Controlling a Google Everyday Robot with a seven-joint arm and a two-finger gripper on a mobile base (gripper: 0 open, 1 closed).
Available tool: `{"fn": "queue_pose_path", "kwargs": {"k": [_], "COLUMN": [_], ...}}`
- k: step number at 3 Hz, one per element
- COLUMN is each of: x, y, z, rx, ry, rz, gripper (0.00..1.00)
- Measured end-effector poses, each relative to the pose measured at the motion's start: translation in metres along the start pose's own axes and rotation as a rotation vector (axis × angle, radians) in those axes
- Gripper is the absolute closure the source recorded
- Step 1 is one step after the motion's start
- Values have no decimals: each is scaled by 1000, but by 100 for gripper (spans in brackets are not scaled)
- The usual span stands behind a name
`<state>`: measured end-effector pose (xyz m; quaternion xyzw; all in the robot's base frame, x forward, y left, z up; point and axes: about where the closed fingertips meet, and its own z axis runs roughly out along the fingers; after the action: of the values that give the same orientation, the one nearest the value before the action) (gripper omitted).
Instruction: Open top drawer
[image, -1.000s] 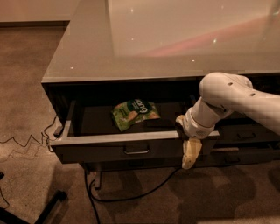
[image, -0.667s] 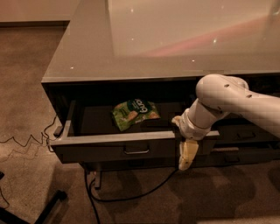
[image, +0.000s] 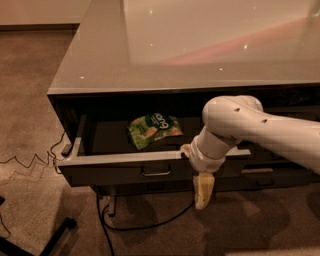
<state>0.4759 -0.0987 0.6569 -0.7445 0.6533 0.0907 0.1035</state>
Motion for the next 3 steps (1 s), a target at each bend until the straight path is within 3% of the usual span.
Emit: {"fn": "queue_pose_path", "kwargs": {"k": [1, 2, 3], "x": [16, 23, 21], "y": [26, 33, 32], "z": [6, -1, -9], "rx": [-20, -19, -19], "ry": [31, 43, 43], "rz": [20, 41, 41], "gripper": [19, 50, 73]}}
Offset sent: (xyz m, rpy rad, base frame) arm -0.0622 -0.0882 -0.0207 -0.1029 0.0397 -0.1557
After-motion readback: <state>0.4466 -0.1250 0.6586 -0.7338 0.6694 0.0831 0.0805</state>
